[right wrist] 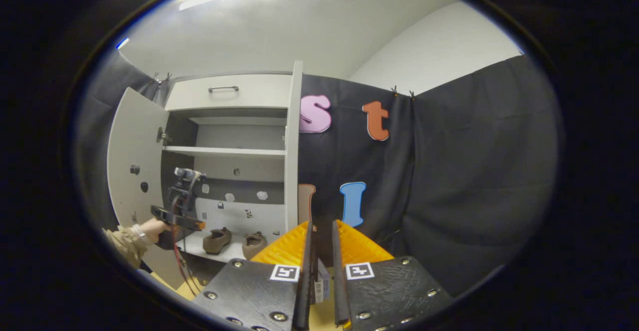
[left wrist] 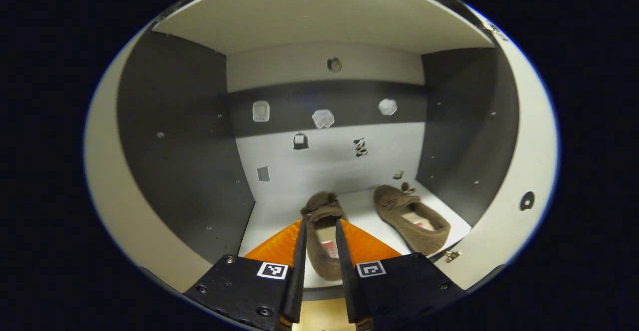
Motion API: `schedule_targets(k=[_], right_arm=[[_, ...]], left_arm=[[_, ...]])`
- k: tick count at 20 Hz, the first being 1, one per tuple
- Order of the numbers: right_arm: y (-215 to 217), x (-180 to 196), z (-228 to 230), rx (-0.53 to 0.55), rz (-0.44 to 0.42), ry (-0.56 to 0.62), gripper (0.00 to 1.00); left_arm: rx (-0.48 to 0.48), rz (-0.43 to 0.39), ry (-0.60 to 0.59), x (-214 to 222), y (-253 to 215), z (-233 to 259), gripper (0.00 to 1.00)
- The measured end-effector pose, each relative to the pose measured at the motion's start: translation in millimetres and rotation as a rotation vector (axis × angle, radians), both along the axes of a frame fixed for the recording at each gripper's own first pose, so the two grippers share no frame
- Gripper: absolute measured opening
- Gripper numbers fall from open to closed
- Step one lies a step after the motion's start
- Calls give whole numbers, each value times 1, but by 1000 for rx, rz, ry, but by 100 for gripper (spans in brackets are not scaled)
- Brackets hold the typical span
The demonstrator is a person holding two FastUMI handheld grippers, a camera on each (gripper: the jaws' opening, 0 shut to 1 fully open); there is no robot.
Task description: Grab one shoe with the right hand and put it into the shoe cabinet, grab the other shoe with the left hand and put it into the shoe cabinet; then close the right door with the right hand and the left door with the left hand.
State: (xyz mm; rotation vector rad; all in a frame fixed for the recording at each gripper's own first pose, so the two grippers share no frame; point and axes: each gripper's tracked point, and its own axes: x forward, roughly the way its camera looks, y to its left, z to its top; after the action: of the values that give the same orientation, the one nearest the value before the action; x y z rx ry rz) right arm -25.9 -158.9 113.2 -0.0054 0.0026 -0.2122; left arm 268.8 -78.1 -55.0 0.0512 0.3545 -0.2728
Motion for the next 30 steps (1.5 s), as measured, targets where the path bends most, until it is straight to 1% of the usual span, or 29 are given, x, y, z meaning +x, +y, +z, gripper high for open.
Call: schedule_targets(k=[1, 5, 6, 7, 9, 10, 11, 12, 13, 14, 15, 17, 18, 19, 21, 22, 23, 24, 25, 26, 27, 28, 30], right_arm=[[-2, 4, -4, -1, 8, 7, 19], [-12, 25, -30, -13, 31, 62, 19], [-11, 27, -38, -13, 40, 80, 24], [-15, 32, -45, -13, 39, 96, 30], [-16, 39, -58, 1, 51, 125, 31], [-14, 42, -65, 8, 70, 137, 31], [-14, 46, -70, 9, 74, 149, 42], [-15, 50, -76, 5, 79, 160, 43], [-13, 51, -79, 3, 88, 169, 49], [-12, 54, -82, 3, 98, 171, 52], [-11, 57, -84, 2, 100, 175, 58], [-15, 58, -87, -1, 98, 177, 66], [-14, 59, -87, 5, 105, 174, 66], [-13, 60, -88, 16, 112, 173, 63], [-11, 61, -89, 44, 132, 171, 63], [-11, 62, -90, 59, 142, 171, 65], [-11, 62, -90, 70, 150, 171, 65], [-10, 63, -92, 77, 155, 171, 63], [-9, 63, -91, 80, 161, 170, 63], [-8, 63, -92, 79, 166, 169, 66], [-8, 64, -92, 77, 172, 167, 66], [-7, 64, -92, 78, 181, 167, 66], [-3, 65, -92, 86, 206, 169, 65]], left_arm=[[-5, -14, -30, -14, 1, 14, 36], [-28, -63, -144, -72, 6, 66, 36], [-37, -75, -158, -86, 6, 72, 36], [-48, -84, -168, -100, 8, 78, 36], [-59, -97, -170, -127, 13, 83, 35], [-57, -103, -176, -139, 16, 85, 32], [-48, -107, -180, -150, 19, 87, 35], [-40, -112, -180, -165, 25, 82, 39], [-35, -114, -180, -177, 27, 82, 36], [-37, -121, -177, -188, 29, 81, 39], [-33, -118, -175, -197, 33, 81, 36], [-34, -126, -181, -214, 37, 85, 47], [-39, -125, -181, -222, 39, 86, 57], [-46, -123, -181, -228, 43, 87, 67], [-65, -107, -183, -243, 51, 94, 89], [-68, -91, -181, -244, 56, 90, 99], [-74, -81, -181, -250, 62, 92, 99], [-80, -70, -180, -255, 67, 93, 99], [-82, -56, -181, -259, 73, 95, 100], [-83, -37, -185, -263, 82, 97, 98], [-85, -17, -188, -266, 91, 99, 100], [-85, 6, -190, -270, 99, 100, 98], [-85, 52, -199, -277, 118, 104, 100]])
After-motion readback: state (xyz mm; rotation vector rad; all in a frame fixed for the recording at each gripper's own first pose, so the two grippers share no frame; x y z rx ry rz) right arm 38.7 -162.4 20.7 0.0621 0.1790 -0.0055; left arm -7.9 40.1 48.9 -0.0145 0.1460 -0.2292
